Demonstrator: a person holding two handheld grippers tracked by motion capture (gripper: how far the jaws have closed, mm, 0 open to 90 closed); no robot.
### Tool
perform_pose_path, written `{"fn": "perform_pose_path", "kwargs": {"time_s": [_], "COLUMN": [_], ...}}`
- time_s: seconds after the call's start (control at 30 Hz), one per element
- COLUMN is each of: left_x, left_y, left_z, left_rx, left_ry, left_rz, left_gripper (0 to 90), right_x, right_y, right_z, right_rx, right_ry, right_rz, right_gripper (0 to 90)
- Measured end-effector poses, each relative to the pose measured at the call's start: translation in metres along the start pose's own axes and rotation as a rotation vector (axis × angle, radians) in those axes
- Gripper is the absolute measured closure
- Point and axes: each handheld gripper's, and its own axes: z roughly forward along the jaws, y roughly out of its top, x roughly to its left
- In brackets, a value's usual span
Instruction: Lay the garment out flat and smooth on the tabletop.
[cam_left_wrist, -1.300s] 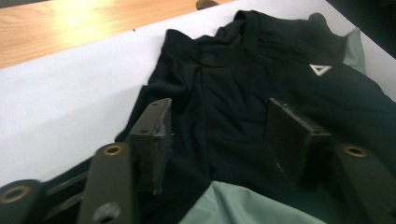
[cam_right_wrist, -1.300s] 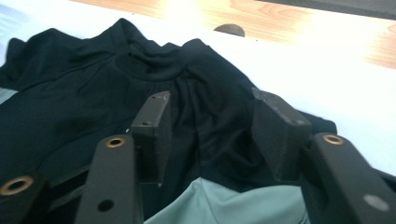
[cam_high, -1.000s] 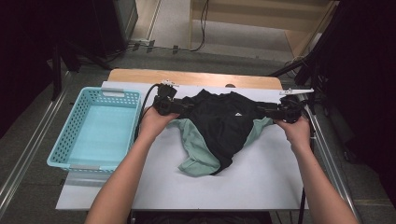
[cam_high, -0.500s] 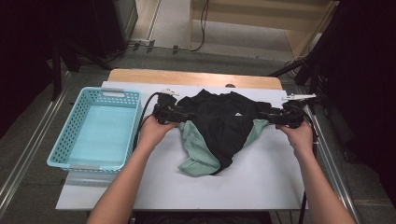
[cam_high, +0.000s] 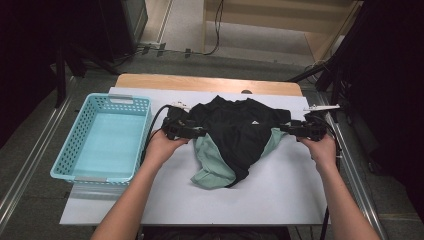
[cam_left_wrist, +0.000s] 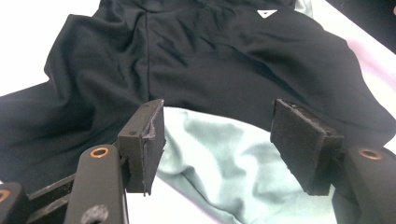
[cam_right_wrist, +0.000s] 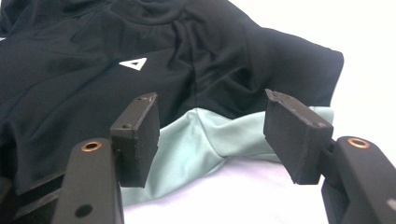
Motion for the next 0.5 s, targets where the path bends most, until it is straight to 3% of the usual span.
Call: {"fn": "perform_pose_path", "kwargs": {"time_s": [0.33,0.5], "left_x": [-0.003,-0.008], "left_y": [-0.012,-0.016], "left_z": [0.0,-0.002], "left_rx": [0.005,0.014], "left_ry": [0.007,0.01], "left_rz": [-0.002,0.016], "left_gripper": [36.5,36.5], "right_x": [-0.017,-0.025], "right_y": [-0.002,-0.001], "right_z": [-0.003,-0.003], "right_rx": [-0.006,-0.012], "right_ry": [-0.036,-0.044], "right_rz": [0.025,0.051], "right_gripper": [35.7,36.3]}}
